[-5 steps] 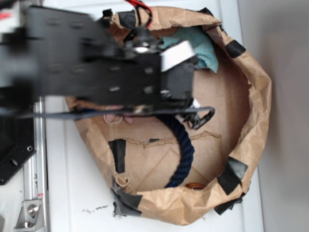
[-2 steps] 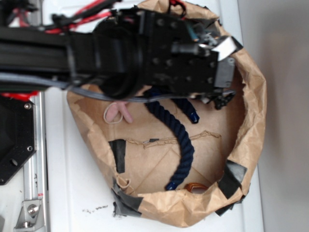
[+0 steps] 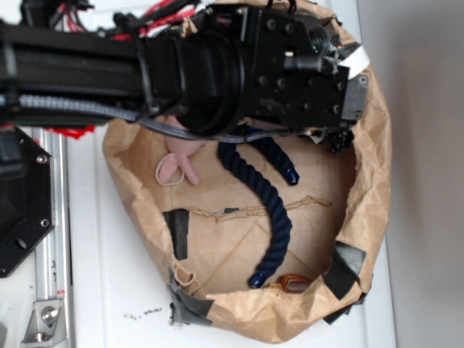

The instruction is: Grab the blue cloth.

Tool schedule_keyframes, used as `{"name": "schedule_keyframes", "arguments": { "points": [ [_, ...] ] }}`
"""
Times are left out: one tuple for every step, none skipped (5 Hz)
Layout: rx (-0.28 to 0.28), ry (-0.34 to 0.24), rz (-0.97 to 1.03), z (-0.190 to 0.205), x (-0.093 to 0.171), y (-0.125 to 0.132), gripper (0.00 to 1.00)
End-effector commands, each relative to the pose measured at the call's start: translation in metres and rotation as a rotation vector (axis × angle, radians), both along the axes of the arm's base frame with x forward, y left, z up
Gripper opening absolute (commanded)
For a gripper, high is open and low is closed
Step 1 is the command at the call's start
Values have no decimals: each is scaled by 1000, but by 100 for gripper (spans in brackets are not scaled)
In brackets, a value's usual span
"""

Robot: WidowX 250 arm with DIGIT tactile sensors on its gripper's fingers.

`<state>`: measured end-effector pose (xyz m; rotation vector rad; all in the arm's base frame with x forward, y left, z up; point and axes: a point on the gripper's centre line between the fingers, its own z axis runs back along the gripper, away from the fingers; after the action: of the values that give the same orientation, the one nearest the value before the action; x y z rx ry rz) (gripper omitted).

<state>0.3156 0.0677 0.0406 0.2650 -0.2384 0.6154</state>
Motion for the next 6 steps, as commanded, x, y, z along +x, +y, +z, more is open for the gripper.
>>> {"name": "schedule_keyframes", "arguments": {
  "points": [
    [78,23,24,11,-17,35,100],
    [64,34,11,8,-14,41,60],
    [67,38,0,4,-12,35,0],
    [68,43,-13,2,-13,32,0],
    [65,54,-24,-1,-15,29,0],
    [69,45,-96,7,-18,19,0]
  ]
}}
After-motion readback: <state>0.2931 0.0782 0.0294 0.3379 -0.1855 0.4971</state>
